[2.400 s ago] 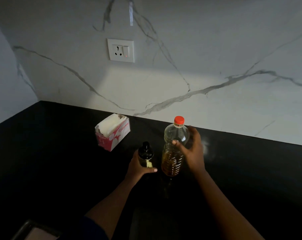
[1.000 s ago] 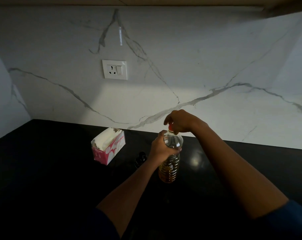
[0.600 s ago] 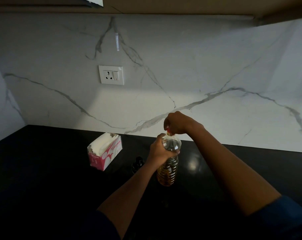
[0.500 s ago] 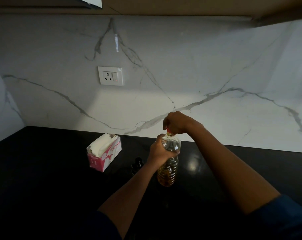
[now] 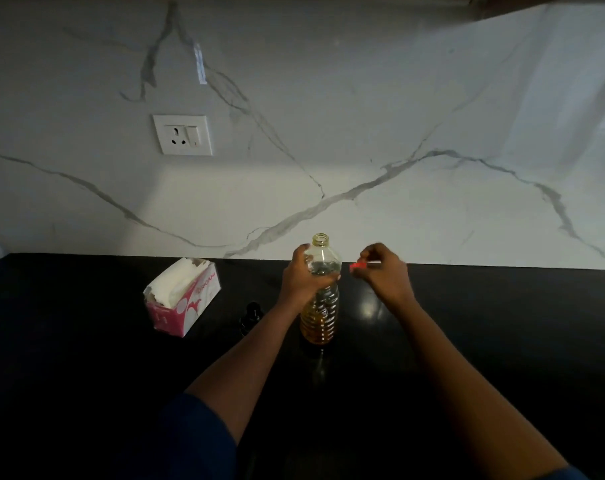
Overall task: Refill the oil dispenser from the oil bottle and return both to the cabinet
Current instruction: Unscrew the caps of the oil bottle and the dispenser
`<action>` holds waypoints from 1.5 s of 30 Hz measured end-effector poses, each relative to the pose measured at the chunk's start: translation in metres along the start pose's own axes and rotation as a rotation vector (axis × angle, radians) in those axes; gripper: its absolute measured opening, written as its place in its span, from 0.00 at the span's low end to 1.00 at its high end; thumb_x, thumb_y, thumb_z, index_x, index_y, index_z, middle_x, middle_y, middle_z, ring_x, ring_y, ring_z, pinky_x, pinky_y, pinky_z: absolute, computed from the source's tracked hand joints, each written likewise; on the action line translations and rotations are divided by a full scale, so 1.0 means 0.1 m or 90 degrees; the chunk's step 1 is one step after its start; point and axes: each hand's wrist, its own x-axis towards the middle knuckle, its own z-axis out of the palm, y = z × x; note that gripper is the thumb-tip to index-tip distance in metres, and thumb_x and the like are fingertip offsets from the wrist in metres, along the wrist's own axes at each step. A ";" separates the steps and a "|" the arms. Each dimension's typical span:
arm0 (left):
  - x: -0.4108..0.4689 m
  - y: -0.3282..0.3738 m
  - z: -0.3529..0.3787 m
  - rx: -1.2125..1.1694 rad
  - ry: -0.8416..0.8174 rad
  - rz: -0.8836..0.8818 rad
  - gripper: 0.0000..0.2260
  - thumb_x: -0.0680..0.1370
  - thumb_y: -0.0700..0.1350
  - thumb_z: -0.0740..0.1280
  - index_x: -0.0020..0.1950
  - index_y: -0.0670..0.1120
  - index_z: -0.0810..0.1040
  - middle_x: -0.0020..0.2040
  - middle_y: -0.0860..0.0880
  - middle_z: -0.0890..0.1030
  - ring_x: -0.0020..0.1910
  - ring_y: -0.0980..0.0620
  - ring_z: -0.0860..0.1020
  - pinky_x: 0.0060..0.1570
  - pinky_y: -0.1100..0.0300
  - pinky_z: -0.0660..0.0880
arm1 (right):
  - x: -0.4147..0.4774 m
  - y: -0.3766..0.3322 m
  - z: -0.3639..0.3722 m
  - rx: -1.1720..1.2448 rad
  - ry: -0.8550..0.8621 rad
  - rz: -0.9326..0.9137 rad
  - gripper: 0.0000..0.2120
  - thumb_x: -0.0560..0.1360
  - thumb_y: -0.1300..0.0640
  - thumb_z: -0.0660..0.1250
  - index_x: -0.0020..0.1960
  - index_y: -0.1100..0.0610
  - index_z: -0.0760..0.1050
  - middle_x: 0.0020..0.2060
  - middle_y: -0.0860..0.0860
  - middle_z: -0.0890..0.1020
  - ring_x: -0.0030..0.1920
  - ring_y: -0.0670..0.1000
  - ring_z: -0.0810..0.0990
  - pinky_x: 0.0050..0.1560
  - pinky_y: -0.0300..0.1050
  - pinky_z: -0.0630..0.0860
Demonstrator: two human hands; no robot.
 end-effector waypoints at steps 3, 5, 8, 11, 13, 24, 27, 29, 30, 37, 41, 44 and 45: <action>0.03 -0.01 0.02 -0.012 -0.003 0.005 0.39 0.65 0.49 0.78 0.71 0.50 0.61 0.65 0.46 0.72 0.62 0.47 0.73 0.56 0.57 0.73 | -0.21 0.48 0.07 -0.032 -0.070 0.082 0.12 0.70 0.66 0.71 0.50 0.56 0.72 0.43 0.47 0.78 0.45 0.46 0.80 0.49 0.44 0.79; 0.04 -0.03 0.03 -0.014 -0.009 0.005 0.41 0.65 0.50 0.77 0.72 0.50 0.60 0.67 0.45 0.71 0.63 0.47 0.72 0.57 0.57 0.72 | -0.37 0.74 0.14 -0.073 -0.122 0.119 0.13 0.70 0.66 0.70 0.52 0.57 0.72 0.43 0.46 0.77 0.43 0.41 0.78 0.49 0.40 0.78; 0.06 -0.05 0.02 -0.020 -0.017 0.009 0.44 0.65 0.50 0.78 0.74 0.50 0.56 0.70 0.44 0.68 0.66 0.46 0.70 0.58 0.57 0.71 | -0.56 1.05 0.22 -0.070 -0.154 0.190 0.17 0.68 0.67 0.72 0.54 0.56 0.72 0.46 0.48 0.79 0.47 0.44 0.79 0.53 0.41 0.76; 0.06 -0.05 0.01 -0.028 -0.032 0.016 0.46 0.66 0.48 0.77 0.75 0.48 0.52 0.72 0.43 0.65 0.68 0.45 0.68 0.59 0.57 0.69 | -0.66 1.20 0.31 -0.080 -0.187 0.228 0.21 0.68 0.67 0.71 0.58 0.55 0.71 0.48 0.47 0.77 0.49 0.44 0.76 0.45 0.33 0.72; 0.06 -0.05 0.01 -0.031 -0.035 0.019 0.46 0.66 0.48 0.77 0.75 0.48 0.51 0.72 0.42 0.64 0.69 0.45 0.67 0.59 0.58 0.68 | -0.72 1.26 0.38 -0.085 -0.178 0.230 0.22 0.69 0.67 0.71 0.59 0.56 0.71 0.49 0.47 0.76 0.51 0.45 0.76 0.40 0.30 0.70; -0.10 -0.17 -0.26 -0.006 0.047 0.128 0.41 0.66 0.49 0.77 0.73 0.48 0.59 0.72 0.49 0.66 0.70 0.56 0.63 0.64 0.62 0.61 | -0.75 1.22 0.53 -0.262 -0.211 0.153 0.28 0.69 0.65 0.71 0.67 0.54 0.68 0.65 0.51 0.69 0.68 0.54 0.64 0.65 0.47 0.68; -0.17 -0.21 -0.49 -0.007 0.112 0.174 0.37 0.66 0.49 0.76 0.71 0.46 0.63 0.70 0.50 0.69 0.68 0.58 0.64 0.65 0.63 0.61 | -0.82 1.03 0.72 -0.313 -0.246 0.029 0.28 0.72 0.60 0.69 0.69 0.53 0.66 0.68 0.50 0.64 0.71 0.53 0.58 0.68 0.45 0.63; -0.23 -0.30 -0.65 -0.012 0.161 0.206 0.33 0.68 0.49 0.75 0.69 0.46 0.65 0.67 0.50 0.71 0.68 0.56 0.67 0.65 0.66 0.63 | -0.85 0.87 0.89 -0.290 -0.263 -0.052 0.26 0.72 0.59 0.69 0.68 0.53 0.67 0.68 0.50 0.65 0.69 0.50 0.62 0.66 0.41 0.64; -0.27 -0.36 -0.72 -0.022 0.179 0.214 0.31 0.70 0.51 0.73 0.68 0.47 0.66 0.66 0.51 0.72 0.67 0.56 0.68 0.64 0.68 0.64 | -0.85 0.78 0.98 -0.268 -0.268 -0.091 0.24 0.73 0.59 0.69 0.67 0.54 0.68 0.66 0.50 0.66 0.68 0.50 0.64 0.64 0.40 0.66; -0.67 -1.05 -0.96 -0.003 0.206 0.023 0.21 0.77 0.38 0.58 0.70 0.45 0.64 0.70 0.47 0.67 0.69 0.55 0.64 0.69 0.58 0.62 | -0.67 0.07 1.40 -0.214 -0.142 -0.211 0.19 0.75 0.49 0.66 0.61 0.59 0.73 0.58 0.53 0.73 0.55 0.52 0.76 0.48 0.43 0.76; -0.70 -1.31 -0.84 0.089 0.048 -0.147 0.34 0.70 0.34 0.66 0.73 0.49 0.59 0.72 0.47 0.65 0.71 0.48 0.64 0.70 0.53 0.63 | -0.44 -0.31 1.56 -0.309 -0.212 -0.061 0.29 0.74 0.38 0.61 0.66 0.57 0.65 0.62 0.56 0.71 0.61 0.57 0.73 0.55 0.51 0.73; -0.66 -1.34 -0.70 0.026 0.019 -0.214 0.40 0.67 0.39 0.74 0.74 0.50 0.58 0.69 0.48 0.68 0.67 0.49 0.69 0.66 0.55 0.68 | -0.28 -0.50 1.69 -0.401 -0.307 0.027 0.35 0.71 0.35 0.63 0.68 0.58 0.63 0.61 0.57 0.73 0.62 0.59 0.73 0.54 0.51 0.72; -0.65 -1.34 -0.66 0.005 0.025 -0.218 0.40 0.66 0.39 0.75 0.73 0.50 0.59 0.67 0.48 0.70 0.65 0.50 0.71 0.63 0.56 0.70 | -0.25 -0.54 1.73 -0.419 -0.330 0.050 0.35 0.70 0.35 0.65 0.67 0.58 0.65 0.59 0.56 0.74 0.60 0.58 0.75 0.51 0.50 0.72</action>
